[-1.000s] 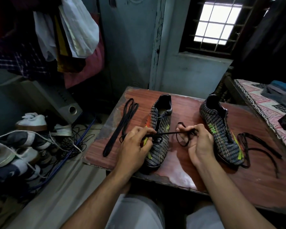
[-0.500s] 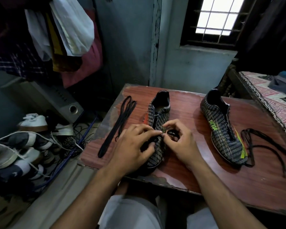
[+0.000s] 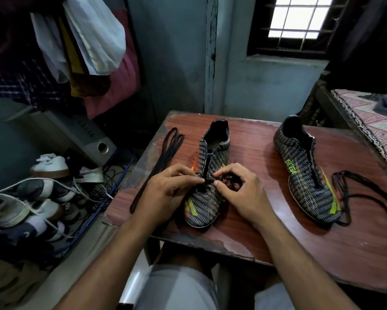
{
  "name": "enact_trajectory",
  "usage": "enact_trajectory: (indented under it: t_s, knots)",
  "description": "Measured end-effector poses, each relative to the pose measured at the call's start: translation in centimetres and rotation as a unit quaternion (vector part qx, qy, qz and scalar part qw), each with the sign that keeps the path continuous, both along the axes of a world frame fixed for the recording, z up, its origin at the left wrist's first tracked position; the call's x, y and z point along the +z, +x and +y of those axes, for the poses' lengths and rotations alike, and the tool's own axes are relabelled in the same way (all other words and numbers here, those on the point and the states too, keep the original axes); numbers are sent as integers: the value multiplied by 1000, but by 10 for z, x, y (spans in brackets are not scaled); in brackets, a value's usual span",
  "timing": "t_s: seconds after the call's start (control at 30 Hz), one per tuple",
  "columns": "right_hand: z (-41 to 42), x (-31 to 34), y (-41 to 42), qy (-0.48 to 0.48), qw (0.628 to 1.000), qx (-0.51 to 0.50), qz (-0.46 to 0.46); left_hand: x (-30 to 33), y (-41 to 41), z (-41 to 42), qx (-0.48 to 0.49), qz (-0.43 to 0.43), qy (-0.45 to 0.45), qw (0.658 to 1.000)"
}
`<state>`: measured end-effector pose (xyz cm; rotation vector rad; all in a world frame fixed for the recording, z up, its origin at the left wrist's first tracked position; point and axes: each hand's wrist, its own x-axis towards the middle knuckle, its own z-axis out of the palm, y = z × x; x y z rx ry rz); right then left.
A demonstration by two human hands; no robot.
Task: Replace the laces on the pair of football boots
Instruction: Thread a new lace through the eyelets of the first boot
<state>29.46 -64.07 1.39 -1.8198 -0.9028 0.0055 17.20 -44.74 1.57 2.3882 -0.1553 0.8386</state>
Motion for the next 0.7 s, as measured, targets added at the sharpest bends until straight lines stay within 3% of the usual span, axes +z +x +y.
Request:
enact_trajectory:
  t_s: [0.33,0.7]
  knots:
    - [2,-5,-2,-29,998,1,-63,2,3,0,21,11,-87,996]
    - [8,-15,-9,-113,979,-41,-166,4,3,-1,32,24,-69,997]
